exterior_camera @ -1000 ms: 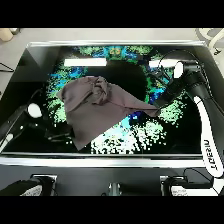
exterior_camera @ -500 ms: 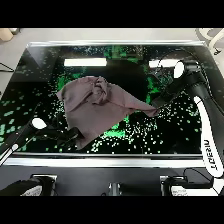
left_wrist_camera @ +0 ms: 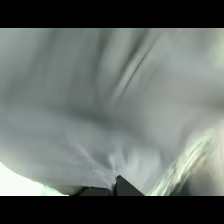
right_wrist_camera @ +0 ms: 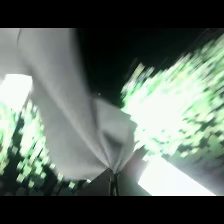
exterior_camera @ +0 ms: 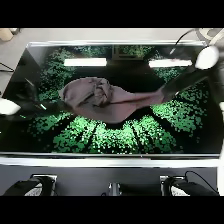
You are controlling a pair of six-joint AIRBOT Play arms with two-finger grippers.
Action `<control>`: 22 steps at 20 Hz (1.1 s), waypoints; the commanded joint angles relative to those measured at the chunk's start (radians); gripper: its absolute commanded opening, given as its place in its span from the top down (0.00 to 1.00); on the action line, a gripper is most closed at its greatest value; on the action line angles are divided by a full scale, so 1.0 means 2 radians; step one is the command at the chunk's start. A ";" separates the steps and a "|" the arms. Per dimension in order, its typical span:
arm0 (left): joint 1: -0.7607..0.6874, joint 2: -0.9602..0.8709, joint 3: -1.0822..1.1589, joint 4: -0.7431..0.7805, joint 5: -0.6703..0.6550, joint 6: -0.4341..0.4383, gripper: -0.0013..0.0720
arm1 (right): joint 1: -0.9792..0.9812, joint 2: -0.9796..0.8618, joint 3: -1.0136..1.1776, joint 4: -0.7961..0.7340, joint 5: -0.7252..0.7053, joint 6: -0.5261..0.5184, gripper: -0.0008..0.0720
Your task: Fold the shirts.
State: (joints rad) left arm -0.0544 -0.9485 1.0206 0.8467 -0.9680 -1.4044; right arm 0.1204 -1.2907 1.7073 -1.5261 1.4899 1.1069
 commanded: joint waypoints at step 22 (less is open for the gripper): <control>0.012 -0.002 0.267 0.202 -0.056 -0.084 0.95 | 0.000 0.062 0.169 -0.220 -0.172 0.105 0.96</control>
State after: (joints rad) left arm -0.0315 -0.8799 1.6894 1.2247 -1.0428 -1.5532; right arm 0.1204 -0.9958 2.0445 -1.9392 1.1625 1.2720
